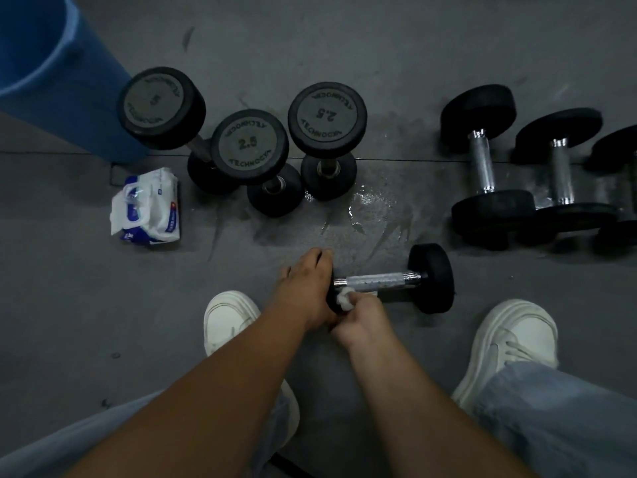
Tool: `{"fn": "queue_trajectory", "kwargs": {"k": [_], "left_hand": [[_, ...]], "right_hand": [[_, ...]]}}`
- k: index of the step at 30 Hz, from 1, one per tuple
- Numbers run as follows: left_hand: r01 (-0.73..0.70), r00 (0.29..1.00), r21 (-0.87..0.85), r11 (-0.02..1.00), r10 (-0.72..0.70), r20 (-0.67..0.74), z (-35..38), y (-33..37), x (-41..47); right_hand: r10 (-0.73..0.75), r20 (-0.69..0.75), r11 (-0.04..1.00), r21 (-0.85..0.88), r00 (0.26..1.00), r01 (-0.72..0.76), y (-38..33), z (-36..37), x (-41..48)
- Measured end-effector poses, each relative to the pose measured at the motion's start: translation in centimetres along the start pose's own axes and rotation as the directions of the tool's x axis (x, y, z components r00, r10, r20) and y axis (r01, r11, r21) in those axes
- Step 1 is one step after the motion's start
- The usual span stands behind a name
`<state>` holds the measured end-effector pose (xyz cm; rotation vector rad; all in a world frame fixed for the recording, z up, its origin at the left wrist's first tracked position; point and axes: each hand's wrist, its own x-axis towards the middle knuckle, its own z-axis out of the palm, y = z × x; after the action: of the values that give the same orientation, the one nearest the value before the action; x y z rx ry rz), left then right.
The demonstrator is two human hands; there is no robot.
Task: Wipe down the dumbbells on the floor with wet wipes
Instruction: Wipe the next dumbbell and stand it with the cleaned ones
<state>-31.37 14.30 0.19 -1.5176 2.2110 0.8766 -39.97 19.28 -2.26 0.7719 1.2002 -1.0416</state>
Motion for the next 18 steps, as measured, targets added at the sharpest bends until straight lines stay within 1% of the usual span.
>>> {"fn": "queue_trajectory", "kwargs": {"k": [3,4,6,8,11,14,16,18], "left_hand": [[-0.001,1.000,0.008,1.000,0.001,0.011,-0.2,0.0,0.1],[0.000,1.000,0.017,1.000,0.000,0.016,-0.3,0.0,0.0],[0.014,0.999,0.029,0.999,-0.015,0.034,-0.4,0.2,-0.2],[0.026,0.999,0.020,0.999,-0.027,0.042,-0.5,0.5,-0.4],[0.040,0.998,0.027,0.999,-0.041,0.046,-0.7,0.7,-0.4],[0.060,0.996,0.040,0.997,-0.063,0.065,-0.5,0.8,-0.6],[0.063,0.996,0.039,0.997,-0.065,0.066,-0.4,0.8,-0.5],[0.064,0.996,0.043,0.997,-0.067,0.063,-0.4,0.7,-0.4]], "right_hand": [[0.020,0.042,0.999,0.043,0.999,-0.022,0.2,-3.0,-0.7],[0.028,0.034,0.996,0.080,0.999,-0.030,0.2,-4.4,-1.0],[0.003,-0.020,0.987,0.161,1.000,0.000,-1.0,-6.1,-1.2],[-0.023,-0.055,0.969,0.245,0.998,0.036,-3.3,-6.4,-1.0],[-0.032,0.015,0.922,0.387,0.999,0.024,-5.6,-5.9,-0.5],[-0.034,0.072,0.910,0.416,0.997,0.001,-6.7,-4.4,0.0],[-0.025,0.066,0.901,0.433,0.998,-0.006,-6.8,-3.7,0.2],[-0.046,0.041,0.912,0.410,0.998,0.025,-6.4,-3.7,0.0]]}}
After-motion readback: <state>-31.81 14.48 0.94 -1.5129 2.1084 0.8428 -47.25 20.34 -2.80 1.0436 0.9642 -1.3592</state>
